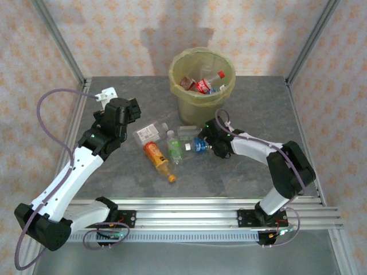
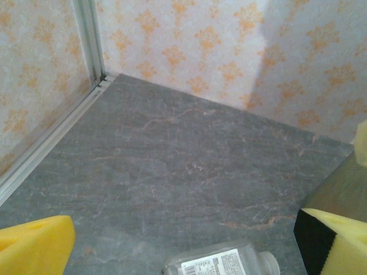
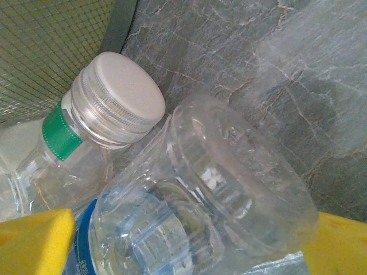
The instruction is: Put the plastic bottles in the bin
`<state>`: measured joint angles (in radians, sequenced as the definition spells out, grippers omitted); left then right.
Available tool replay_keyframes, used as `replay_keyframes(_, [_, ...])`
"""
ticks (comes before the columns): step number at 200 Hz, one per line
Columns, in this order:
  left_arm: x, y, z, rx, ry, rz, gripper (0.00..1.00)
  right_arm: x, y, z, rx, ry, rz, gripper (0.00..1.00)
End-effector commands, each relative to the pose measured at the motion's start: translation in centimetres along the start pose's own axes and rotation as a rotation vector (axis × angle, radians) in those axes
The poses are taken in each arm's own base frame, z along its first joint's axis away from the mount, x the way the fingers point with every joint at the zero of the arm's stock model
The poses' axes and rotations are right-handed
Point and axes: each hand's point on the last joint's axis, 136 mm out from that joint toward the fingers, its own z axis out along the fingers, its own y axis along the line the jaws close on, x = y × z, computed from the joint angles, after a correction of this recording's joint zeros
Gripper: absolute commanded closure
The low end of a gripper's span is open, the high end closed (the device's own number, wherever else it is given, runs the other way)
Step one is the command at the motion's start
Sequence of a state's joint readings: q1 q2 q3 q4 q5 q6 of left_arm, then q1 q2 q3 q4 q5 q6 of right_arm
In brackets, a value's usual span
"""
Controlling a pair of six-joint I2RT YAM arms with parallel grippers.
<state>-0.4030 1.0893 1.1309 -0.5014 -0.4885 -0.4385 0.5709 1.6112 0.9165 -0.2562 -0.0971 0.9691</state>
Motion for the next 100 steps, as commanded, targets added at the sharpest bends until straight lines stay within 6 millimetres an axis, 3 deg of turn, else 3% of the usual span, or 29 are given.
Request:
replay_keyframes(1, [1.7, 1.9, 0.3, -0.076, 0.039, 0.011, 0.0, 0.0, -1.0, 0.6, 0.033, -0.026, -0.001, 0.03])
replay_keyframes(100, [2.6, 2.4, 0.2, -0.084, 0.059, 0.012, 0.0, 0.5, -4.4, 1.3, 0.141, -0.036, -0.036, 0.17])
